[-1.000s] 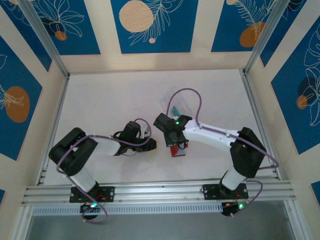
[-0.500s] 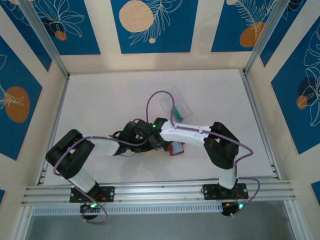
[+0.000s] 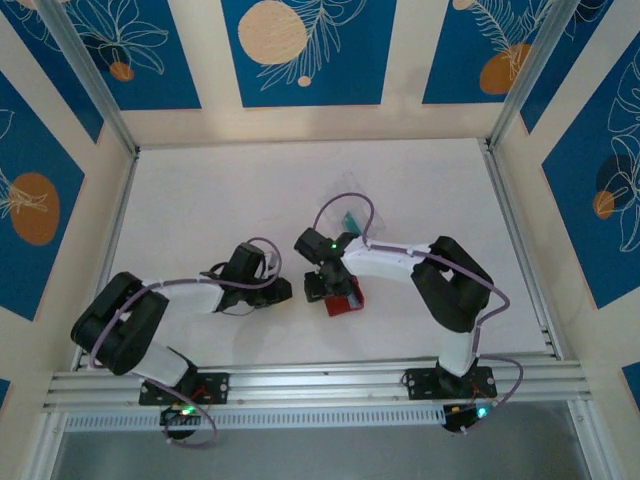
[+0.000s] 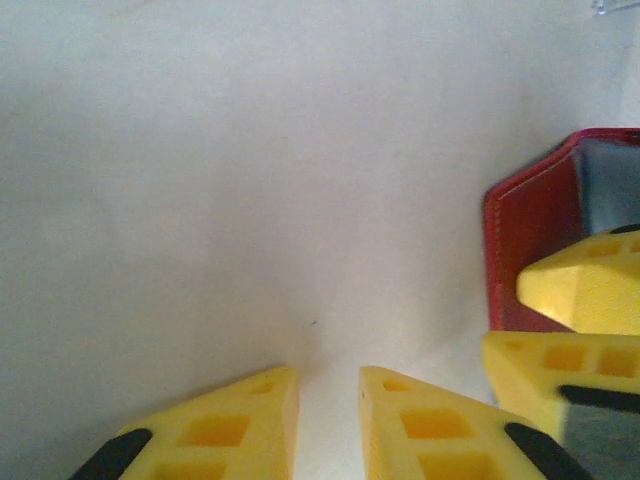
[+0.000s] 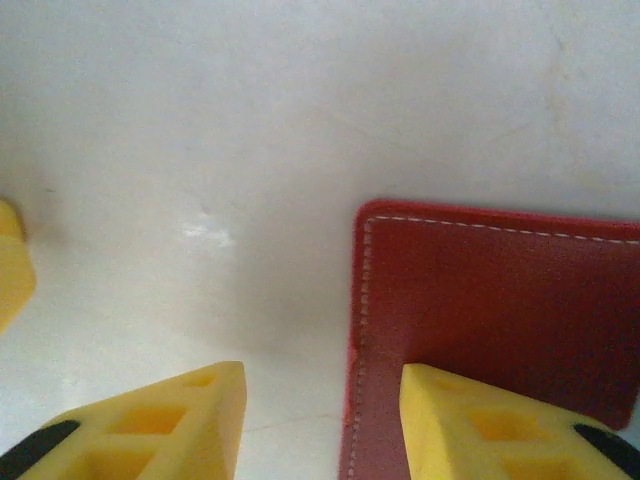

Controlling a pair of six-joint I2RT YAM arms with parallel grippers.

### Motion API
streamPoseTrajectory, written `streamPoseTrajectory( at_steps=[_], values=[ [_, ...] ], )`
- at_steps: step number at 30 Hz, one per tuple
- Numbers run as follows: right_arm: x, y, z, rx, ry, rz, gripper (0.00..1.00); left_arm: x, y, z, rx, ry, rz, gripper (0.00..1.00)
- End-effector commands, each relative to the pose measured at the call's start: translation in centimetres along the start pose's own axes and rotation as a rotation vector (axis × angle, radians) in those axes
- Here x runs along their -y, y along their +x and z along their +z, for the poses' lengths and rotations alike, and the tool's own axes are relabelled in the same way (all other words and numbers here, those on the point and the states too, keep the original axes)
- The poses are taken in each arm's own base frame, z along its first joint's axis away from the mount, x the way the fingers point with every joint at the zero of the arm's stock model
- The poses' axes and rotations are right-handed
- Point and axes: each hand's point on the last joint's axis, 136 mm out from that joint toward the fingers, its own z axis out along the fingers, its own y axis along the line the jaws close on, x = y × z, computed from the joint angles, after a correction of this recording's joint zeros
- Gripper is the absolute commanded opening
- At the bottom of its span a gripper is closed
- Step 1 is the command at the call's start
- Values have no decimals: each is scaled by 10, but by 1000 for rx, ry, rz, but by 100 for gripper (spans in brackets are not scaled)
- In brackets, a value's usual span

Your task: Put the credit cards into the card holder

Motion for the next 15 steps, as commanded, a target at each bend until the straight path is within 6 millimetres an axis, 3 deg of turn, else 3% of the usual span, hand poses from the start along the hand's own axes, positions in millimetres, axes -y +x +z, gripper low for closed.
streamPoseTrajectory(
  at_steps=[1,9,12,15],
  values=[
    [-22,-2,-8,-3,-183,6,47,-14,9,-11,-41,-86,6,24],
    [-12,-2,-5,-34,-305,89,44,39,-6,-13,-54,39,108,17],
    [-7,0,-5,-42,-307,105,39,51,-11,-9,-56,68,109,14],
    [-10,2,-18,-1,-242,44,40,52,-16,-8,-46,63,107,14]
  ],
)
